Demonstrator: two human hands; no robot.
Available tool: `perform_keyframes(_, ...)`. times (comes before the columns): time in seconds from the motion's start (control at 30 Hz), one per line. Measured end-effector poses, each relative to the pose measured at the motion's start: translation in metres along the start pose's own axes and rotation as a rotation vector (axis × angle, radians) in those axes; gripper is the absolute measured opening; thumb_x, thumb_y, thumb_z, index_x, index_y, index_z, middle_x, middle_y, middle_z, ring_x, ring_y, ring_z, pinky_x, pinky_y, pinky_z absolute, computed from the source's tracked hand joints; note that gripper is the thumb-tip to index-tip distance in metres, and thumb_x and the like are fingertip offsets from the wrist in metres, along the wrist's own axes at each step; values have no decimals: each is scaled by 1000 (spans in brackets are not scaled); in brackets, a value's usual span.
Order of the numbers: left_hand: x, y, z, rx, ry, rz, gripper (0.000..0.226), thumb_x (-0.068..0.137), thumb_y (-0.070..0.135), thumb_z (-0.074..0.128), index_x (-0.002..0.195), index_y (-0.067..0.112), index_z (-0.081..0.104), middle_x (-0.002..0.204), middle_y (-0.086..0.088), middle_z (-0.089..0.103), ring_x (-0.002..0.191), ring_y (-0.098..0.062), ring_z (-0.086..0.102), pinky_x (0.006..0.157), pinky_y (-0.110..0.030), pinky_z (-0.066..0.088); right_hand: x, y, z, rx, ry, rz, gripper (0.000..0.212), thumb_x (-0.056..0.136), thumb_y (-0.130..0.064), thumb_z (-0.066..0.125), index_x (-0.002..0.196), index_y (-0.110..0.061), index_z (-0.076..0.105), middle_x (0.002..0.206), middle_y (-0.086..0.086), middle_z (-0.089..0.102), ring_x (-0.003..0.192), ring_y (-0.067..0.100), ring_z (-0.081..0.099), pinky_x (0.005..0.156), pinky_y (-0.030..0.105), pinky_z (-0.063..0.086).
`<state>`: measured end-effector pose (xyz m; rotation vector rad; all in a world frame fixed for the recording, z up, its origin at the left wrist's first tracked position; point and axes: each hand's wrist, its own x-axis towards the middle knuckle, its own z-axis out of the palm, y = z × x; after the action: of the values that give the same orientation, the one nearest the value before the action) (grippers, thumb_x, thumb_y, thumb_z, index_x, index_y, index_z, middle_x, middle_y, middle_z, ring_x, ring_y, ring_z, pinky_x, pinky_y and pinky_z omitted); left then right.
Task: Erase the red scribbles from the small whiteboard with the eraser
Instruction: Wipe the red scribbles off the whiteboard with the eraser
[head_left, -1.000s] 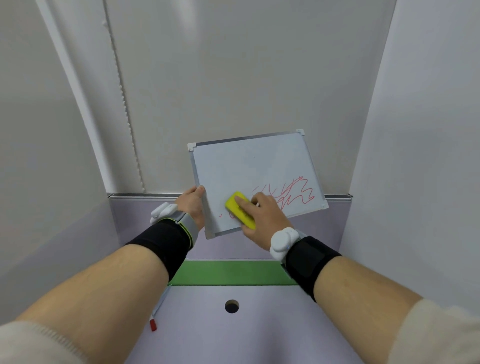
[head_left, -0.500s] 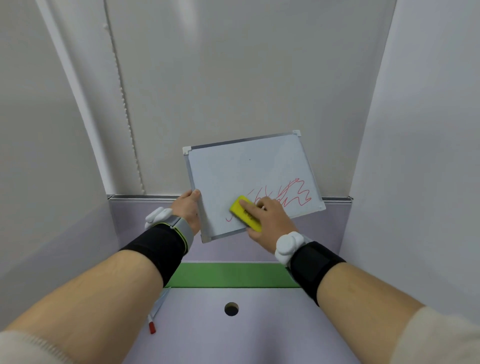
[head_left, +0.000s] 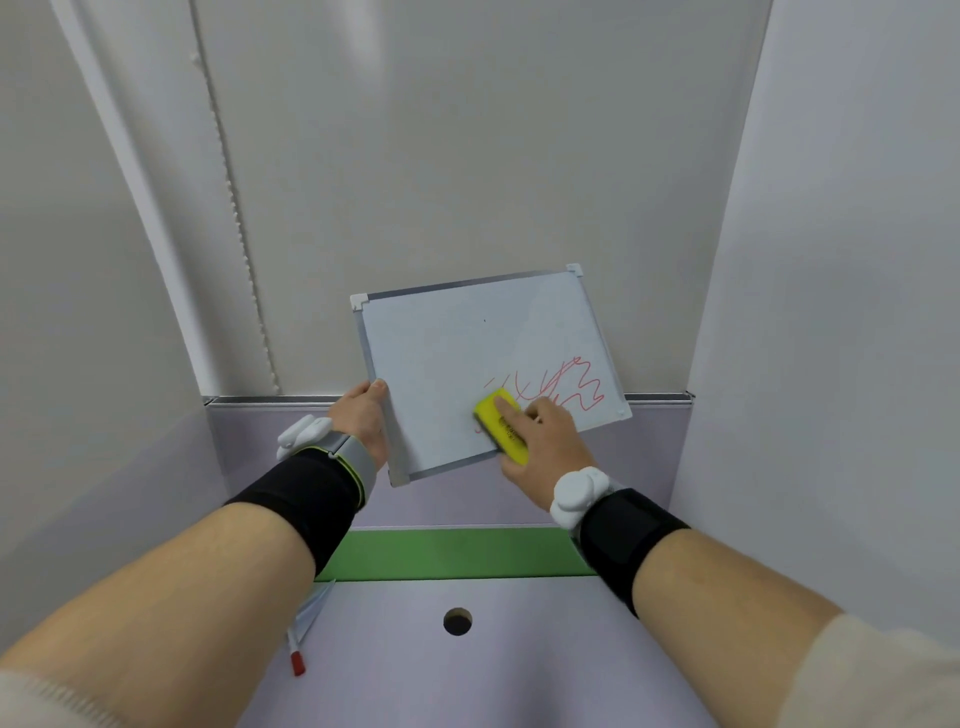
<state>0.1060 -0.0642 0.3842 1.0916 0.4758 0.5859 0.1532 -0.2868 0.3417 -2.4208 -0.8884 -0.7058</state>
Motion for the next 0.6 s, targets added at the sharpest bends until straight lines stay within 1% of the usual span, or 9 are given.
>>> perform_keyframes(0.1, -2, -3, 0, 20, -16, -6, 25, 102, 12, 55, 122, 6, 68, 127, -14, 70, 124, -35, 66, 114, -49, 49, -13, -21, 18, 9, -98, -241, 67, 80, -30, 68, 141, -28, 43, 104, 13, 49, 93, 30, 45, 83, 40, 47)
perform_keyframes(0.17, 0, -5, -3, 2, -30, -5, 27, 103, 11, 54, 125, 1, 67, 121, -13, 70, 116, -32, 67, 111, -46, 51, -10, -16, 18, -7, -91, -274, 66, 79, -28, 68, 141, -29, 45, 103, 13, 50, 92, 31, 46, 82, 39, 46)
perform_keyframes(0.2, 3, -5, -5, -9, -32, -9, 28, 103, 11, 54, 126, 2, 66, 121, -12, 69, 115, -31, 67, 111, -45, 51, -7, -8, 14, -18, -63, -244, 66, 79, -29, 68, 141, -31, 44, 103, 11, 50, 92, 30, 45, 83, 39, 46)
perform_keyframes(0.27, 5, -5, -8, -1, -27, -13, 20, 103, 13, 55, 116, 6, 69, 123, -13, 69, 117, -32, 66, 113, -47, 50, -1, 13, 1, -23, -4, -104, 67, 80, -30, 67, 142, -32, 42, 103, 9, 47, 93, 27, 43, 86, 40, 46)
perform_keyframes(0.33, 8, -5, -9, 7, -16, -13, 16, 102, 12, 56, 92, 9, 68, 115, -12, 68, 109, -29, 64, 114, -51, 49, 4, 30, -10, -39, 45, 62, 68, 81, -31, 66, 144, -31, 38, 103, 8, 44, 94, 27, 41, 89, 40, 44)
perform_keyframes(0.4, 8, -6, -8, 26, -10, -10, 23, 101, 11, 56, 80, 13, 65, 110, -12, 65, 103, -27, 61, 114, -52, 49, 3, 26, -8, -54, 46, 101, 70, 82, -32, 65, 145, -29, 37, 103, 9, 43, 96, 28, 42, 89, 39, 44)
perform_keyframes(0.43, 8, -7, -7, 22, -7, -7, 22, 101, 10, 55, 81, 12, 66, 110, -12, 66, 103, -27, 62, 113, -51, 49, 0, 15, -3, -31, 23, 61, 70, 81, -32, 65, 145, -29, 37, 104, 9, 44, 96, 28, 42, 89, 39, 44)
perform_keyframes(0.5, 7, -9, -5, 0, -6, -1, 14, 101, 9, 55, 96, 10, 68, 115, -12, 67, 108, -28, 64, 111, -47, 51, -9, -11, 14, 18, -43, -107, 69, 80, -30, 67, 143, -28, 41, 103, 11, 47, 93, 29, 44, 85, 40, 46)
perform_keyframes(0.6, 6, -10, -3, -28, -28, 20, 18, 102, 7, 54, 114, 8, 67, 118, -14, 68, 108, -28, 65, 107, -44, 53, -14, -26, 26, -1, -101, -291, 66, 79, -26, 70, 140, -27, 46, 103, 15, 51, 88, 32, 47, 79, 38, 45)
